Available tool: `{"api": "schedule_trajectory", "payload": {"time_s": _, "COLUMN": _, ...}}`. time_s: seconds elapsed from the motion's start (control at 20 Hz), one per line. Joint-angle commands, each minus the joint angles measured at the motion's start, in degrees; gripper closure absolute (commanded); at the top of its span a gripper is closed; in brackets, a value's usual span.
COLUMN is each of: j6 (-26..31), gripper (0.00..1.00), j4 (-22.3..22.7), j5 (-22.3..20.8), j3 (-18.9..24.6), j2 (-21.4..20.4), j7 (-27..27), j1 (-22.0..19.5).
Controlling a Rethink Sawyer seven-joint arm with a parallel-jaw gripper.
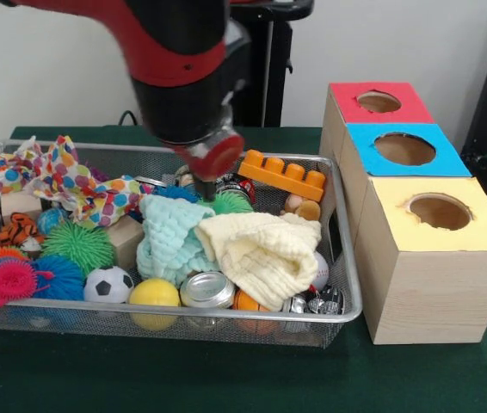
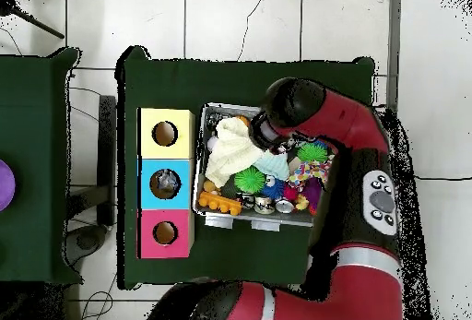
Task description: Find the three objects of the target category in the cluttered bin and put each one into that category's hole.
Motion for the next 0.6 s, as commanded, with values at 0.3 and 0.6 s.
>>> {"api": "schedule_trajectory", "payload": {"time_s": 0.3, "j6": 5.27, "gripper": 1.0, "j4": -15.41, "j5": -11.07, "j3": 4.31, "j2": 8.25, "j7": -12.11, "j1": -7.74}}
{"api": "schedule_trajectory", "payload": {"time_s": 0.6, "j6": 0.06, "gripper": 1.0, "j4": -13.27, "j5": -10.67, "j3": 7.27, "j2": 11.14, "j7": -10.77, "j1": -9.37}}
